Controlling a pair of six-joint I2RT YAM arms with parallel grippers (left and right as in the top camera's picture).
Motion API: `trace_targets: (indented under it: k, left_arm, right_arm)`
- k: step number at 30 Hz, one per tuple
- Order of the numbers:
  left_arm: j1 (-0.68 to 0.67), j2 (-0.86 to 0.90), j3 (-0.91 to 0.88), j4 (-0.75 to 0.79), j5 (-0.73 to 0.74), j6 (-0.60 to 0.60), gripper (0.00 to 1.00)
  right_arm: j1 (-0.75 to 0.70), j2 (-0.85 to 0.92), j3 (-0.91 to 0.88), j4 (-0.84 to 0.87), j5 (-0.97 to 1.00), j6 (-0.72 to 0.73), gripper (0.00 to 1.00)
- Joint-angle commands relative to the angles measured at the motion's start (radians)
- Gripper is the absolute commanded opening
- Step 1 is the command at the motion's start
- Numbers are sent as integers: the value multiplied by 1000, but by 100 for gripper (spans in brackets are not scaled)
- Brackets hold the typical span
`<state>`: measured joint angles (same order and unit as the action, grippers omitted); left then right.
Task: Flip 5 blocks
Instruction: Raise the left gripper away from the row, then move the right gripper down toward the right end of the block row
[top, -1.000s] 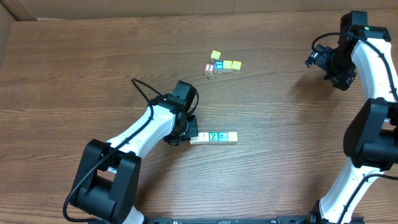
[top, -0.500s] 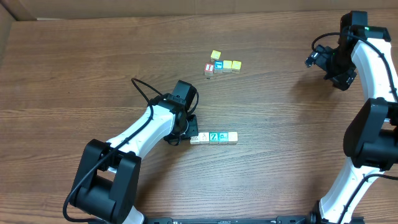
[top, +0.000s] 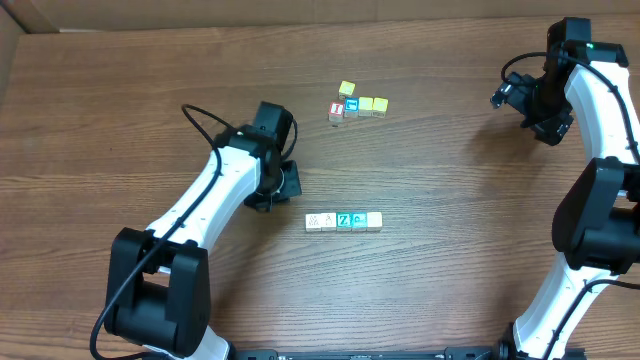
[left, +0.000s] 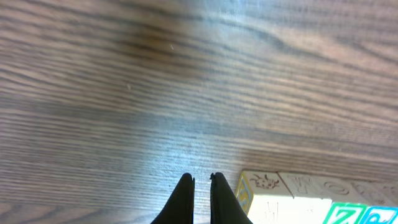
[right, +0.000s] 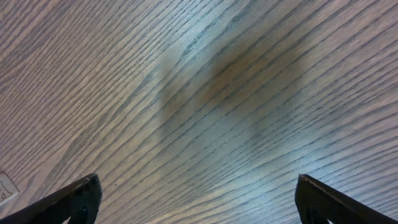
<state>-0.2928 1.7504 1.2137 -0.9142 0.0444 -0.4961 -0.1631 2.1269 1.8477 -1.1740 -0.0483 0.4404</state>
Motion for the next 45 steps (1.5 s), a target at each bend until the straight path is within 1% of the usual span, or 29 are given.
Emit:
trace_targets:
  k: [1, 4, 6, 10, 12, 13, 14, 15, 16, 21, 27, 30, 32, 35, 38, 45]
  left_arm:
    - [13, -13, 15, -8, -10, 22, 4]
    - [13, -13, 15, -16, -11, 26, 4]
    - [13, -13, 15, -21, -11, 26, 4]
    - [13, -13, 15, -21, -11, 26, 4]
    - [13, -13, 15, -21, -11, 25, 4]
    - [11, -13, 15, -21, -11, 25, 4]
    - [11, -12, 15, -21, -11, 25, 4]
    - [11, -12, 15, -23, -10, 25, 4]
    - [11, -13, 15, -26, -10, 25, 4]
    - [11, -12, 15, -71, -11, 25, 4]
    - [11, -12, 15, -133, -11, 25, 4]
    - [11, -12, 15, -132, -9, 23, 4]
    - [11, -12, 15, -121, 27, 17, 4]
    - [11, -12, 15, -103, 88, 17, 4]
    - [11, -12, 15, -105, 114, 17, 4]
    - [11, -12, 15, -130, 96, 18, 4]
  right_arm:
    - [-1, -23, 20, 5, 2, -5, 100]
    - [-1, -23, 20, 96, 1, 4, 100]
    - [-1, -23, 19, 114, -21, 4, 100]
    - [-1, -23, 20, 45, -172, 4, 100]
    - [-1, -23, 20, 43, -243, -5, 100]
    - [-1, -23, 20, 36, -265, -18, 95]
    - [-2, -23, 20, 29, -287, -40, 67]
    - [-2, -23, 20, 23, -297, -48, 33]
    - [-3, -23, 20, 10, -298, -48, 4]
    - [-8, -58, 20, -81, -289, -70, 4]
    - [6, -198, 20, -167, -286, -156, 4]
    - [25, -267, 20, -233, -249, -161, 4]
    - [57, -311, 20, -315, -191, -161, 4]
    - [104, -321, 11, -377, -167, -162, 4]
    - [164, -321, -37, -363, -162, -161, 4]
    - [325, -320, -260, -211, -162, -152, 4]
